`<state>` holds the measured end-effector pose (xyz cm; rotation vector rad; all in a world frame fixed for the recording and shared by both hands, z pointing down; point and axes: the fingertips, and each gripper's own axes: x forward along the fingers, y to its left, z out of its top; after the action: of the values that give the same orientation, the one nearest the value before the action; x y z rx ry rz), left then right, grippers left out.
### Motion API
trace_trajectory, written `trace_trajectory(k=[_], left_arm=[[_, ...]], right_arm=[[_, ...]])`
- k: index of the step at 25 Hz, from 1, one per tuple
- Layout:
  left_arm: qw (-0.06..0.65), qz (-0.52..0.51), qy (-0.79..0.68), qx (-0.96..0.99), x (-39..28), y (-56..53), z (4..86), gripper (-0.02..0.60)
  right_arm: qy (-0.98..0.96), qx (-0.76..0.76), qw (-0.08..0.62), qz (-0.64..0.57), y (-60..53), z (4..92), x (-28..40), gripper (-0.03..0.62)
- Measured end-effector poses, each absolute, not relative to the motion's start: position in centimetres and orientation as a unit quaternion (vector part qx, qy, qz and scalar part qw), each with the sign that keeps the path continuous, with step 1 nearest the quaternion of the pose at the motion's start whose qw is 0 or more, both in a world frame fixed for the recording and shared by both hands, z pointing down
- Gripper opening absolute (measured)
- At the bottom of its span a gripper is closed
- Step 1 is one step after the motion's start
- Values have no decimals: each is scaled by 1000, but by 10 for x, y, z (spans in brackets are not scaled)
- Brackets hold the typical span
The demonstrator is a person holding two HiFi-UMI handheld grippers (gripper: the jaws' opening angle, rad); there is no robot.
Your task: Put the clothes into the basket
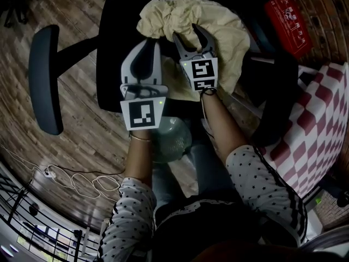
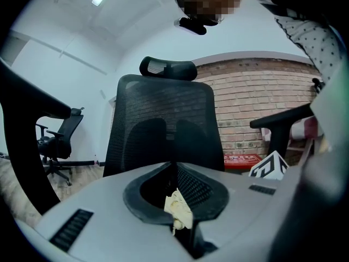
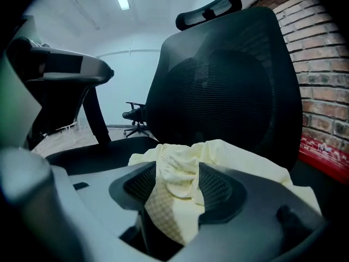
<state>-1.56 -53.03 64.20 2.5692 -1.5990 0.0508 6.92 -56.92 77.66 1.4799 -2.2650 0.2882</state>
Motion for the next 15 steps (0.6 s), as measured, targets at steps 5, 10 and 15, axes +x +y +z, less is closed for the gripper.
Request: trace_trajectory(k=[5,10,15], left_arm=[[62,19,-522,851,-13,-529,645,17],[57,29,-518,853,-13,-527,648,17],[60,32,-519,852,-15,-525,650,17]], right_arm=[[-807,537,219,112,-574,785,72,225],[-805,535,226,122,-576,794,73,224],[-802,535,232,128,-578,798,75,212]])
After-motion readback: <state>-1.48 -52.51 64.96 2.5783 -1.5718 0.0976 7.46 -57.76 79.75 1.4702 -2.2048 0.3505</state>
